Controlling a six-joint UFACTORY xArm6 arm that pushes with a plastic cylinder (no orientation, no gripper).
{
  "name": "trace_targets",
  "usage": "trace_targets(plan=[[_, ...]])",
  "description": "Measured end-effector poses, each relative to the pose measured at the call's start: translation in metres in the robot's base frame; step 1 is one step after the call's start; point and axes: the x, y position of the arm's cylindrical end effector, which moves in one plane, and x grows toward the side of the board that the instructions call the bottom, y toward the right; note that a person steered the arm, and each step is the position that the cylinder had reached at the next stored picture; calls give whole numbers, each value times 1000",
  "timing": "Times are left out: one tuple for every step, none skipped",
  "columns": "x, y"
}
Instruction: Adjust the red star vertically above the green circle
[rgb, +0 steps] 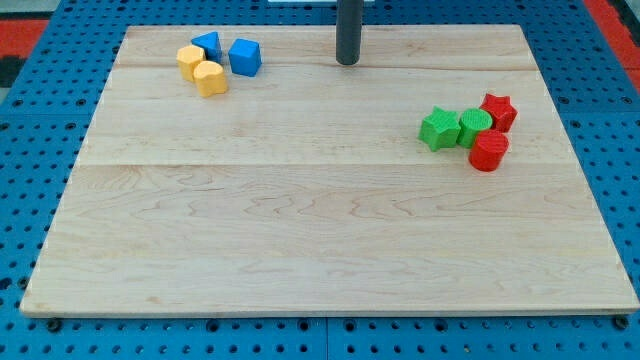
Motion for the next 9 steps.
trace_targets(plan=[[-8,3],[-9,4],[-9,4],[-12,4],[0,27],[31,131],[31,131],[32,130],[52,128]])
